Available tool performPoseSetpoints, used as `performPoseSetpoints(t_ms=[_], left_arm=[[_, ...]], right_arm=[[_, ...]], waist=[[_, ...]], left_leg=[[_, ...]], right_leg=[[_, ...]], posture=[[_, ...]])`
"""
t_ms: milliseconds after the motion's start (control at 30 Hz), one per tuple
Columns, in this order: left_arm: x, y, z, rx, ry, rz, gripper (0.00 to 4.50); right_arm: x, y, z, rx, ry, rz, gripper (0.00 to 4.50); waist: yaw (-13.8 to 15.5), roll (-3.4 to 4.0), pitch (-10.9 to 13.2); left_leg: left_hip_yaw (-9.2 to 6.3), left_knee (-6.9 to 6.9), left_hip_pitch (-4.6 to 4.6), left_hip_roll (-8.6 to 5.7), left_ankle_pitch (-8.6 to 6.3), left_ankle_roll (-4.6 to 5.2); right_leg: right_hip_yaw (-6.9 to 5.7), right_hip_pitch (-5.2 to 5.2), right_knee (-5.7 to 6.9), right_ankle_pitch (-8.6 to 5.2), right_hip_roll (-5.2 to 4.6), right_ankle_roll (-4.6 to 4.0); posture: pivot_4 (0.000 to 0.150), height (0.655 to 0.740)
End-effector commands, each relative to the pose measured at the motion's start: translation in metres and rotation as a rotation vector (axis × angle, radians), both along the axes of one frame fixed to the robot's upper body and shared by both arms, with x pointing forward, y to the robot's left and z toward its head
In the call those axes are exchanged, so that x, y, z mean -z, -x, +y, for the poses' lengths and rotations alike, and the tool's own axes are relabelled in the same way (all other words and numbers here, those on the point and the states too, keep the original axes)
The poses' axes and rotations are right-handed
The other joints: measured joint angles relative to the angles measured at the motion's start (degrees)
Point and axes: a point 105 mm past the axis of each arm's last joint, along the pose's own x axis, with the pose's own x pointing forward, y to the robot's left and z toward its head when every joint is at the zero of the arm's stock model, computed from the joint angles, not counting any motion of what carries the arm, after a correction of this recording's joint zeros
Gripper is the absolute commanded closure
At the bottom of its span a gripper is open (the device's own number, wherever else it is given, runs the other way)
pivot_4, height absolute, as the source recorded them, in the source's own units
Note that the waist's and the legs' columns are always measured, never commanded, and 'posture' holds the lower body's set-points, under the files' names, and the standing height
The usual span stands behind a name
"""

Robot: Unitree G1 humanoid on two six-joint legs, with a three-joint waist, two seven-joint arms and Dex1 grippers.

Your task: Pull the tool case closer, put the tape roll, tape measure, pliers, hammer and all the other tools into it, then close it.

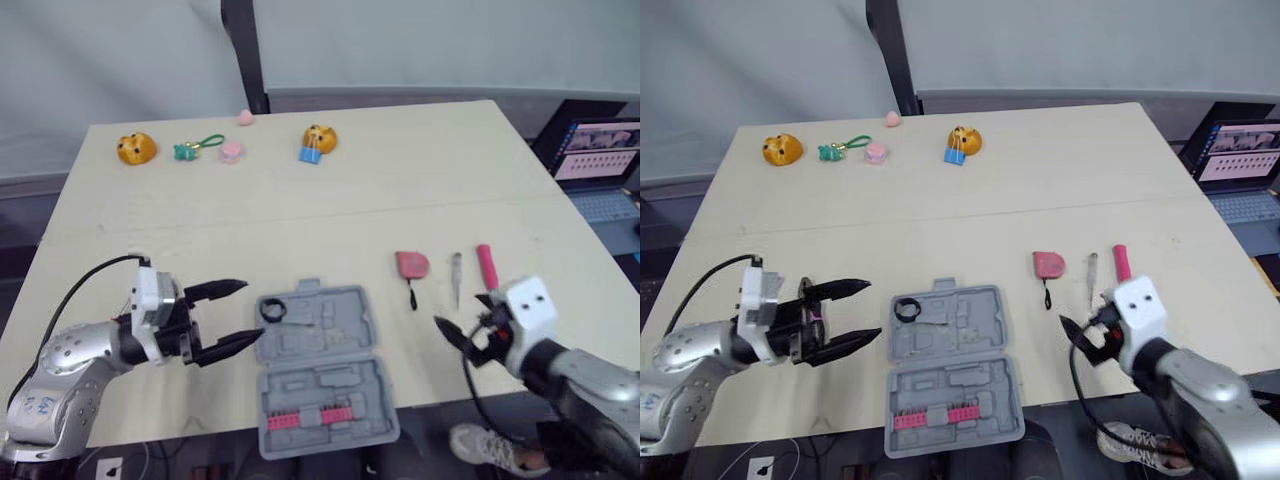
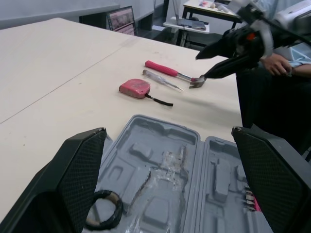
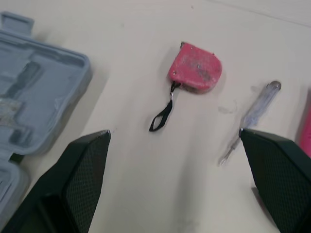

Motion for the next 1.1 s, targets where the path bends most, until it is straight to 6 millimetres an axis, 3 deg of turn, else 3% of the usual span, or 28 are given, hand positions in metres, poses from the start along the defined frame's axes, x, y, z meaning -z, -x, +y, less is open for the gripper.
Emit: performPoseSetpoints(t_ms=[33, 233, 467, 800, 1100], left_arm=[[-0.001, -0.001, -0.008, -0.002, -0.048, -0.062, 0.05], [-0.003, 0.002, -0.017, 0.004, -0.048, -0.061, 0.05], [-0.006, 0.001, -0.018, -0.011, -0.067, -0.082, 0.05], [-0.004, 0.005, -0.013, -0.036, -0.065, -0.065, 0.05], [-0.002, 0.006, -0.011, -0.043, -0.07, -0.058, 0.05]], right_arm=[[0.013, -0.016, -0.001, 0.117, -0.036, 0.084, 0.0], [0.019, -0.047, 0.0, 0.218, -0.132, 0.118, 0.0], [0.028, -0.061, 0.022, 0.168, -0.158, 0.156, 0.0], [0.037, -0.082, 0.033, 0.174, -0.045, 0.121, 0.0], [0.039, -0.099, 0.043, 0.194, -0.054, 0.104, 0.0]], waist=[[-0.03, 0.0, 0.0], [-0.11, 0.05, 0.03], [-0.45, 0.1, 0.06], [-1.46, 0.13, 0.07], [-1.48, 0.17, 0.1]], left_leg=[[0.0, -0.01, 0.0, -0.02, 0.0, 0.0], [0.01, 0.0, -0.04, -0.03, 0.02, 0.0], [0.03, -0.02, -0.05, -0.08, 0.02, 0.0], [0.03, -0.06, -0.05, -0.07, 0.02, -0.01], [0.04, -0.06, -0.06, -0.04, 0.02, -0.01]], right_leg=[[-0.03, 0.0, 0.01, -0.01, 0.02, -0.01], [-0.03, -0.03, 0.02, -0.01, 0.03, -0.01], [-0.03, -0.05, 0.04, -0.01, 0.05, -0.01], [-0.04, -0.11, 0.06, -0.01, 0.06, -0.01], [-0.03, -0.12, 0.06, -0.01, 0.06, -0.01]], posture=[[0.15, 0.7155], [0.15, 0.7155], [0.15, 0.7155], [0.15, 0.7155], [0.15, 0.7155]])
